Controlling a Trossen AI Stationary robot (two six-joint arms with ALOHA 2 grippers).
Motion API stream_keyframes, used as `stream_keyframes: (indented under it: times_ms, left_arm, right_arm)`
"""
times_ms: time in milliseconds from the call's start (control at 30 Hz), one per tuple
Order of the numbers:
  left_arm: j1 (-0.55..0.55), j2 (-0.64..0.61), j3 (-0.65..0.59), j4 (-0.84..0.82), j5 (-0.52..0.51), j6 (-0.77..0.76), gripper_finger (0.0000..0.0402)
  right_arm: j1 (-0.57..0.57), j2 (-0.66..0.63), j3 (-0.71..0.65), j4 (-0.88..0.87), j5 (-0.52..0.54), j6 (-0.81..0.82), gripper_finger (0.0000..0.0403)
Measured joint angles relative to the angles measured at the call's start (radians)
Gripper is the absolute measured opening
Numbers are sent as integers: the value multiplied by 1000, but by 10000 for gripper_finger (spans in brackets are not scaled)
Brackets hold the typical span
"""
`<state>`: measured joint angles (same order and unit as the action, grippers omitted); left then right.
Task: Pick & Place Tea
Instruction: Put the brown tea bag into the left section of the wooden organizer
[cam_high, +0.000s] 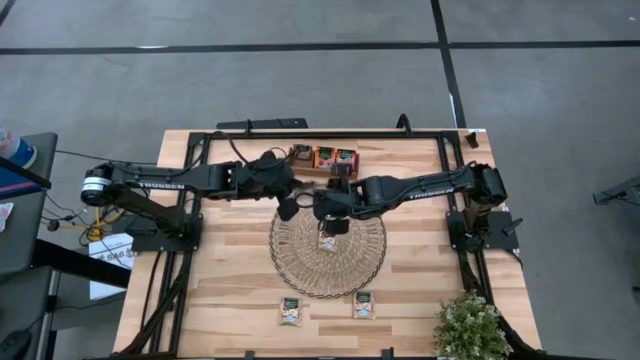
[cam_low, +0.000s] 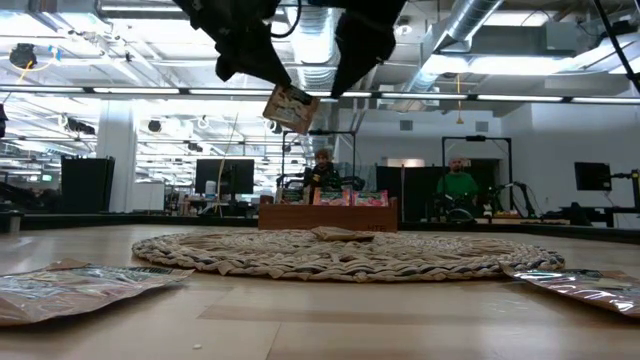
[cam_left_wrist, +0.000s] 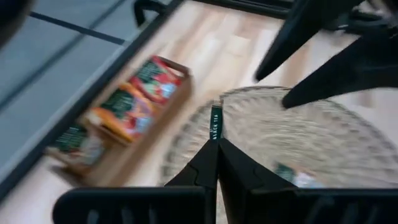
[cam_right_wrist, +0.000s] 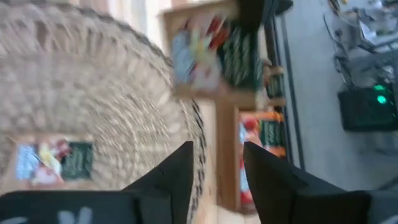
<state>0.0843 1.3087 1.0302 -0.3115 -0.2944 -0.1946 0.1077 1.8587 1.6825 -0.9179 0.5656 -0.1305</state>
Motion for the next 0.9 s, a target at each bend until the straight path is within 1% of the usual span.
stream_keyframes:
  times_ms: [67, 233, 367, 467, 633, 767, 900]
  left_arm:
    - [15, 0, 0, 2, -33, 43, 0]
    - [106, 0, 0, 38, -13, 82, 0]
    - [191, 0, 0, 97, 63, 117, 0]
    - [248, 0, 0, 144, 108, 144, 0]
    - [335, 0, -18, 184, 190, 180, 0]
    - [394, 1, -118, 328, 265, 169, 0]
    - [444, 1, -210, 470, 350, 171, 0]
  right_arm:
    - [-3, 0, 0, -46, 17, 8, 140]
    - [-15, 0, 0, -180, 17, 10, 141]
    - [-32, -2, 0, -272, 17, 35, 127]
    - [-41, -40, -4, -293, 11, 46, 117]
    - [-56, -168, -51, -254, 9, 82, 113]
    - [-67, -327, -139, -192, -11, 107, 113]
    - [-73, -475, -268, -106, -90, 139, 113]
